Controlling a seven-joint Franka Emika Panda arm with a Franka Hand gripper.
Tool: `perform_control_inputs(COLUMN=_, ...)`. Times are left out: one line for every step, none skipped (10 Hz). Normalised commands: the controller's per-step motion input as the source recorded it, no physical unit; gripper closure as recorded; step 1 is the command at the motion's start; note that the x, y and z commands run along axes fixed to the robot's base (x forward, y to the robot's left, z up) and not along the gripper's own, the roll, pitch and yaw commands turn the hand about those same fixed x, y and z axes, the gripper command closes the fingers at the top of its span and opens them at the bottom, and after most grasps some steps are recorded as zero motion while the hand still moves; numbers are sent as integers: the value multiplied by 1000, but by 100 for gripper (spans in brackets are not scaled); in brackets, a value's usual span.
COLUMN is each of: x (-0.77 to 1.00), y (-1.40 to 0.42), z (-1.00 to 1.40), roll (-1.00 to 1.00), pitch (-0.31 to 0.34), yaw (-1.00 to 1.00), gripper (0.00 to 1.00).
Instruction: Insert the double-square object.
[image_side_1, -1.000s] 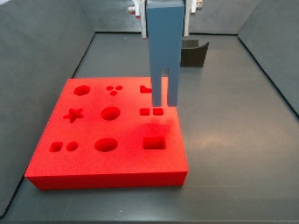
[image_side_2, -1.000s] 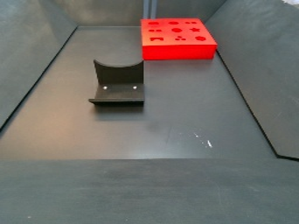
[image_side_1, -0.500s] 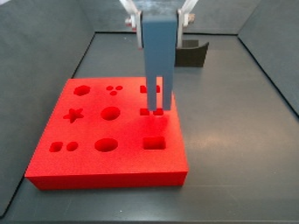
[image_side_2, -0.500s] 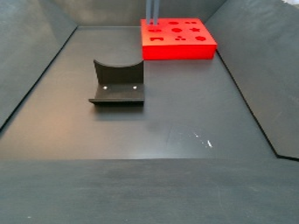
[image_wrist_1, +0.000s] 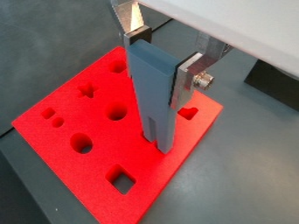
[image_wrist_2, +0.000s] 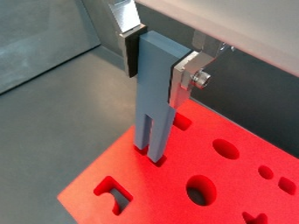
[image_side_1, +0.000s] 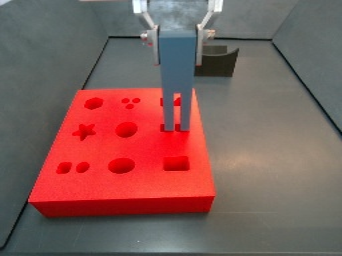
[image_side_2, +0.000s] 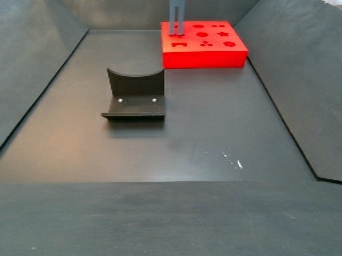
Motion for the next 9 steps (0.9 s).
perform_control_inputs(x=-34, y=0, z=-166, roll=0, pitch=-41, yaw=0, gripper=100)
perform_control_inputs(x=0, y=0, z=-203, roll=0, pitch=-44, yaw=0, gripper=100)
perform_control_inputs(x=-46, y=0, z=-191, roll=0, pitch=-66, yaw=34, gripper=100)
perform_control_inputs(x=0, y=0, z=-214, roll=0, pitch=-57, yaw=71, gripper=100)
perform_control_inputs(x=0, y=0, z=-289, roll=0, pitch=-44, yaw=86, gripper=100)
perform_control_inputs(x=266, y=0, z=-720, roll=-49, pitch=-1, yaw=46, gripper=100)
perform_control_inputs(x=263, y=0, z=-963, roll=0, pitch=0, yaw=51, gripper=100)
perform_control_inputs(x=226, y=0, z=-1000, roll=0, pitch=-47, yaw=60, gripper=100)
perform_control_inputs(x=180, y=0, z=-1000, roll=30, pitch=-83, yaw=46, gripper=100)
